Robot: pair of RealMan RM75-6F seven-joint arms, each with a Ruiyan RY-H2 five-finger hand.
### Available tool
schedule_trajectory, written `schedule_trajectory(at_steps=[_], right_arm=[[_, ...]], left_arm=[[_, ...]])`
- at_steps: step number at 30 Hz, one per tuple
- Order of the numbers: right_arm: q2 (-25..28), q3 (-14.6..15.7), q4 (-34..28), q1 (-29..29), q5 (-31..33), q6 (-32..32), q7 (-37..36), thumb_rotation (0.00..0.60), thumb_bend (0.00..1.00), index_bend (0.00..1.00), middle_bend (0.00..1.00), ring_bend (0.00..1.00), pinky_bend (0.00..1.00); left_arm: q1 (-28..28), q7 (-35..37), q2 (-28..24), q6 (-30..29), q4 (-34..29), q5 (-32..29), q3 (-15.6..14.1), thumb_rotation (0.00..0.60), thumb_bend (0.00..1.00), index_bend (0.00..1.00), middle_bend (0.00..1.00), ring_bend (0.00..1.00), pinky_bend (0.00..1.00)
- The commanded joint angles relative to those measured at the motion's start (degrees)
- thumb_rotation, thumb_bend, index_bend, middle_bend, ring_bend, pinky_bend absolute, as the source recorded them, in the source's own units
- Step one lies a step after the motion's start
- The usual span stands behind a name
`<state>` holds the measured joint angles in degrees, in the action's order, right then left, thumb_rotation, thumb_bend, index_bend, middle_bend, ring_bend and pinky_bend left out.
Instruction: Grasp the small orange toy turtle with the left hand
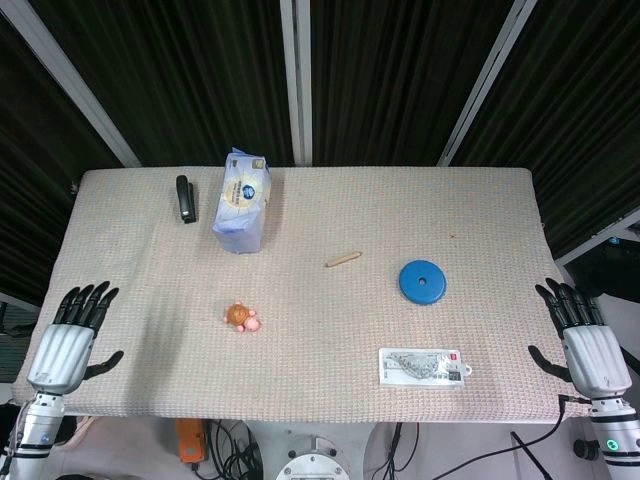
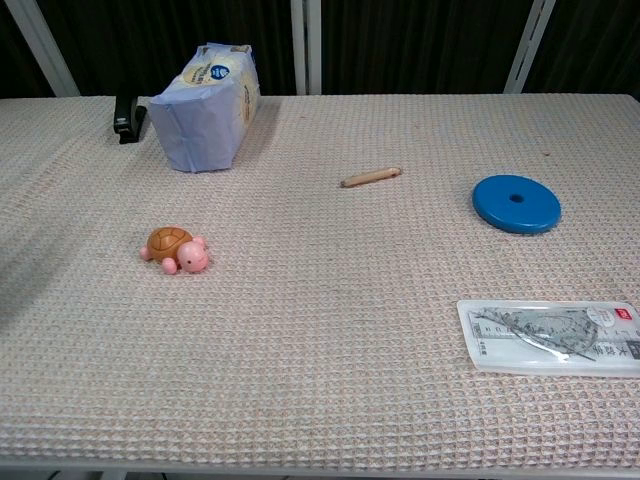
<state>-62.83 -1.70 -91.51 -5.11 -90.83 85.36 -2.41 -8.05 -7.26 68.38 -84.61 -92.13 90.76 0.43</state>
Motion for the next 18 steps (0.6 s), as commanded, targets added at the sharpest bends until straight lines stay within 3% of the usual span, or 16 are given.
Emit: schedule_trajectory(at_steps=[1, 5, 10, 18], right_arm=[[0.03, 0.01, 0.02, -0.04, -0.03, -0.04, -0.04, 0.600, 0.16, 0.00, 0.00, 0.00, 0.00], [0.12, -0.06, 0.01, -0.06, -0.11, 0.09, -0.16, 0.600, 0.16, 0.00, 0.00, 0.00, 0.00], [0.22, -0.18, 0.11, -0.04, 0.02, 0.21, -0.32, 0.600, 0.16, 0.00, 0.00, 0.00, 0.00], [0.25, -0.17, -0.48, -0.17, 0.05, -0.03, 0.35, 0.600, 0.16, 0.00, 0.00, 0.00, 0.00]], left_arm=[[-0.03, 0.00, -0.06, 0.10, -0.06, -0.03, -0.01, 0.600, 0.15, 0.04, 0.00, 0.00, 0.00], [-0.19, 0.17, -0.10, 0.07, -0.24, 0.17, 0.11, 0.600, 0.17, 0.04, 0.00, 0.00, 0.00], [-1.22, 0.26, 0.12, 0.63, -0.85, 1.17, 0.45, 0.600, 0.30, 0.04, 0.00, 0.00, 0.00], [-8.03, 0.28, 3.15, 8.08, -0.24, 2.91, 2.28, 0.600, 0.31, 0.06, 0.00, 0.00, 0.00]])
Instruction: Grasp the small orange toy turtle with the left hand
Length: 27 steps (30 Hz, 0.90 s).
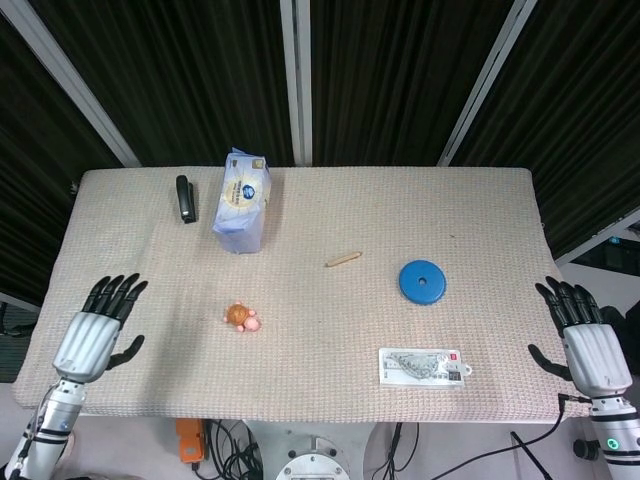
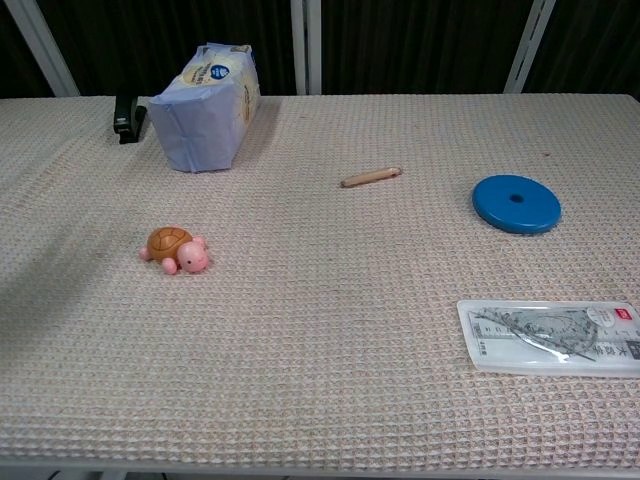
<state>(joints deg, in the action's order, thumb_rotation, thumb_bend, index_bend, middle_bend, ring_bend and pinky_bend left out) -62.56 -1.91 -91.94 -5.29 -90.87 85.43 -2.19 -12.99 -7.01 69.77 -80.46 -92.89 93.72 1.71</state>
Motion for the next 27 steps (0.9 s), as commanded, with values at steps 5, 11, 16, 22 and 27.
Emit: schedule_trajectory(at_steps=[5, 11, 16, 22, 27], right_arm=[[0.00, -0.11, 0.29, 0.08, 0.86, -0.36, -0.04, 0.600, 0.16, 0.00, 0.00, 0.00, 0.00], [0.17, -0.29, 0.83, -0.10, 1.63, -1.04, -0.65, 0.600, 0.16, 0.00, 0.00, 0.00, 0.00], [0.08, -0.36, 1.53, -0.18, 2.10, -1.47, -1.49, 0.600, 0.16, 0.00, 0.00, 0.00, 0.00], [-0.01, -0.44, 2.20, -0.13, 2.52, -1.63, -2.12, 0.600, 0.16, 0.00, 0.00, 0.00, 0.00], [-0.12, -0.49, 2.64, -0.15, 2.77, -1.81, -2.48, 0.600, 0.16, 0.00, 0.00, 0.00, 0.00]], left_arm=[[-7.98, -1.09, 5.53, 11.29, 2.36, -1.60, 1.82, 0.600, 0.31, 0.06, 0.00, 0.00, 0.00], [-12.17, -2.63, 10.03, 16.95, 5.48, -3.21, 2.28, 0.600, 0.31, 0.07, 0.00, 0.00, 0.00], [-14.52, -2.78, 13.17, 20.16, 8.30, -4.10, 1.79, 0.600, 0.31, 0.12, 0.06, 0.00, 0.00], [-15.75, -2.07, 15.72, 21.64, 11.10, -5.62, 1.47, 0.600, 0.32, 0.15, 0.12, 0.00, 0.00], [-16.29, -0.73, 16.86, 20.97, 12.80, -5.14, 0.96, 0.600, 0.33, 0.22, 0.19, 0.00, 0.00]])
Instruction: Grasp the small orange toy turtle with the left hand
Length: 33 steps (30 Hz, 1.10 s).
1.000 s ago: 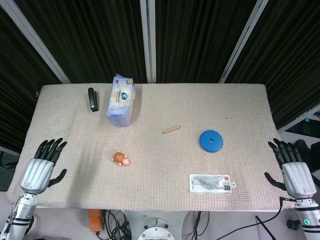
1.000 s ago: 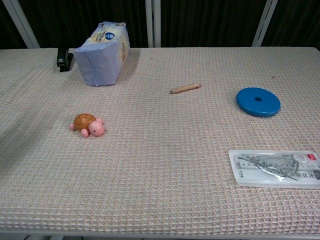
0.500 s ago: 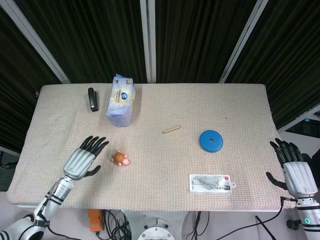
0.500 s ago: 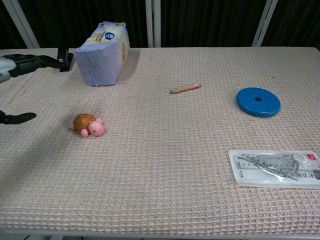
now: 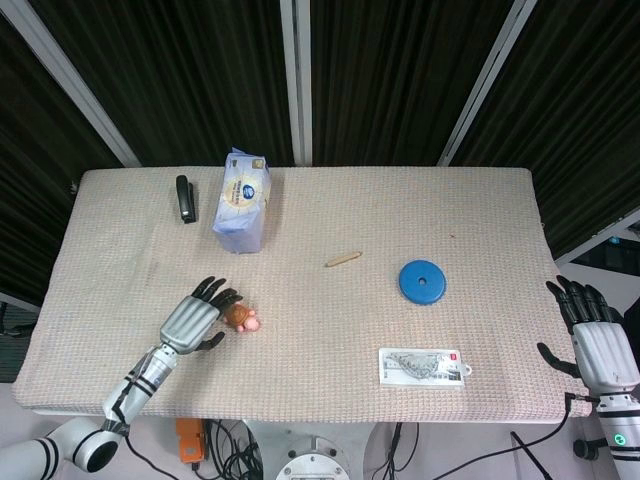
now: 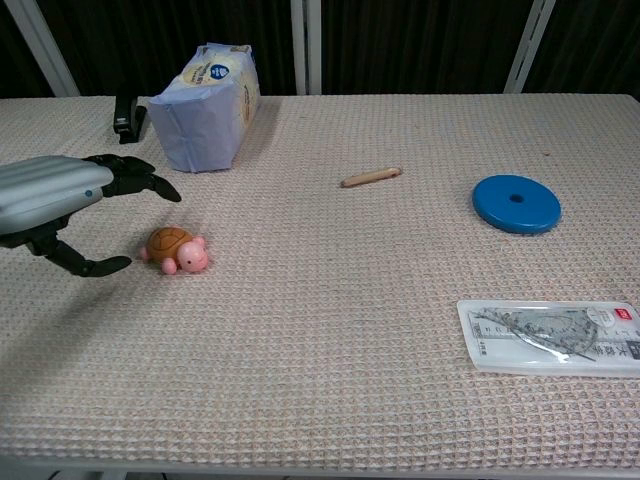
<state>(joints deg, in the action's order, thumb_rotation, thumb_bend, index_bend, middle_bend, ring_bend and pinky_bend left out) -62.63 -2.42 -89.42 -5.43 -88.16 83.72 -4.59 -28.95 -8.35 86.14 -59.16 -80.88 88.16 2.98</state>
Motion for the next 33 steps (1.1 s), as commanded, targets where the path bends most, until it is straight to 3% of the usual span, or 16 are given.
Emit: schedule_trajectory(at_steps=[1, 10, 18, 24, 33], right_arm=[[-0.11, 0.04, 0.22, -0.03, 0.10, -0.18, -0.14, 0.600, 0.16, 0.00, 0.00, 0.00, 0.00], [-0.32, -0.10, 0.75, -0.03, 0.50, -0.35, -0.47, 0.600, 0.16, 0.00, 0.00, 0.00, 0.00], [-0.30, -0.29, 1.14, -0.21, 1.36, -1.16, -0.77, 0.600, 0.16, 0.00, 0.00, 0.00, 0.00], [-0.33, -0.38, 1.21, -0.27, 1.58, -1.35, -0.78, 0.600, 0.16, 0.00, 0.00, 0.00, 0.00], [-0.30, -0.30, 1.00, -0.27, 1.49, -1.39, -0.54, 0.600, 0.16, 0.00, 0.00, 0.00, 0.00]], left_arm=[[-0.49, 0.86, 0.71, -0.35, 1.14, 0.50, -0.38, 0.600, 0.33, 0.23, 0.19, 0.00, 0.00], [-2.13, 1.48, 2.75, 1.27, 4.00, -0.42, -0.81, 0.600, 0.34, 0.24, 0.21, 0.00, 0.01], [-2.73, 2.13, 4.80, 0.65, 6.57, -0.79, -0.91, 0.600, 0.35, 0.35, 0.32, 0.00, 0.04], [-2.52, 2.82, 6.68, -1.53, 9.41, -0.35, -0.98, 0.600, 0.35, 0.51, 0.50, 0.15, 0.10], [-2.19, 2.71, 8.35, -2.64, 12.55, -0.89, -1.30, 0.600, 0.36, 0.69, 0.67, 0.32, 0.17]])
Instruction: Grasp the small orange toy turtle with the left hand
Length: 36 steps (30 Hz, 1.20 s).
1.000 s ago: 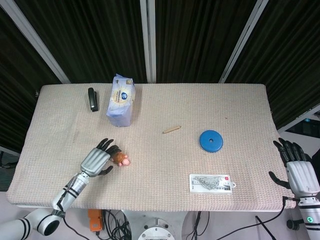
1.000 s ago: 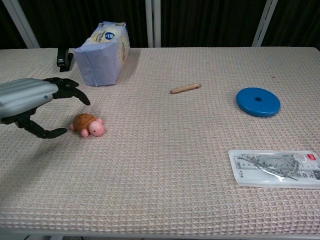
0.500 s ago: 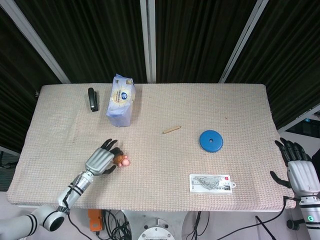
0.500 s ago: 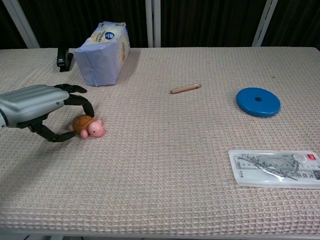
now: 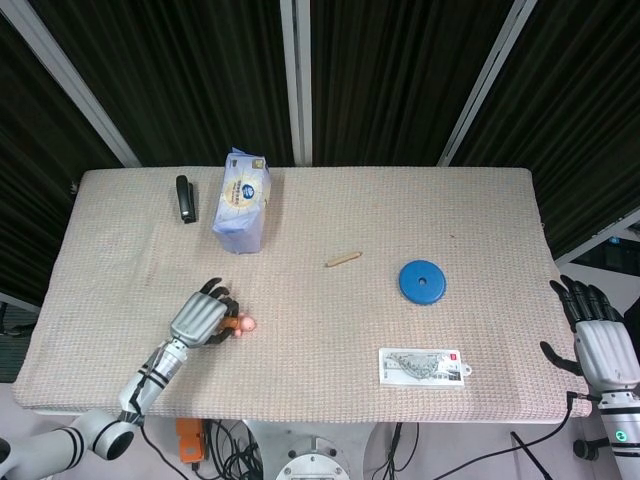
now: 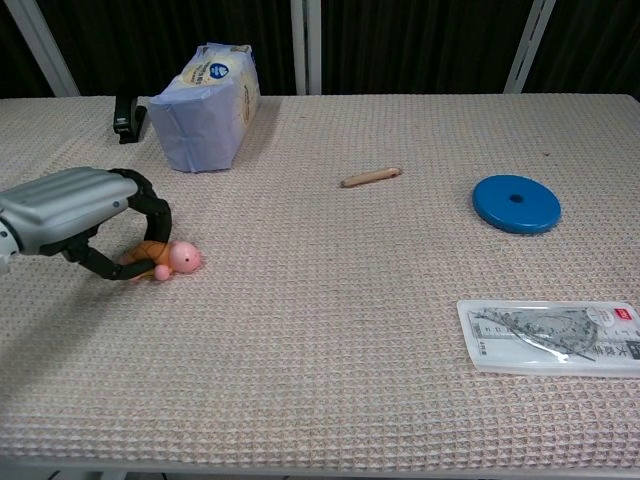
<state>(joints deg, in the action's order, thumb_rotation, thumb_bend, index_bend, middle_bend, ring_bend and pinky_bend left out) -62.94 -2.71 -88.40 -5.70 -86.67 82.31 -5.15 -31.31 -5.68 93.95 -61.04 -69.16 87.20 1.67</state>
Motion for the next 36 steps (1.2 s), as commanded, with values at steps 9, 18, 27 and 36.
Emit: schedule_trajectory(at_steps=[9, 18, 27, 36], right_arm=[[0.13, -0.06, -0.26, 0.10, -0.09, 0.31, 0.12, 0.600, 0.16, 0.00, 0.00, 0.00, 0.00], [0.07, -0.03, -0.26, 0.15, -0.02, 0.29, 0.30, 0.600, 0.16, 0.00, 0.00, 0.00, 0.00], [-0.03, -0.01, -0.03, 0.07, 0.22, -0.11, 0.24, 0.600, 0.16, 0.00, 0.00, 0.00, 0.00], [-0.10, -0.11, 0.29, 0.10, 0.53, -0.22, -0.04, 0.600, 0.16, 0.00, 0.00, 0.00, 0.00]], left_arm=[[0.34, 1.62, 0.33, -1.50, 1.14, 0.20, -0.49, 0.600, 0.33, 0.59, 0.59, 0.29, 0.16], [0.24, 0.29, -2.25, -0.44, -1.90, -0.62, -0.94, 0.600, 0.24, 0.23, 0.21, 0.03, 0.09], [0.07, 0.68, -1.69, -0.50, -1.57, -0.80, -0.90, 0.600, 0.26, 0.41, 0.39, 0.06, 0.10], [0.00, 2.61, 0.79, -1.52, 1.89, -0.40, -0.71, 0.600, 0.34, 0.65, 0.62, 0.24, 0.15]])
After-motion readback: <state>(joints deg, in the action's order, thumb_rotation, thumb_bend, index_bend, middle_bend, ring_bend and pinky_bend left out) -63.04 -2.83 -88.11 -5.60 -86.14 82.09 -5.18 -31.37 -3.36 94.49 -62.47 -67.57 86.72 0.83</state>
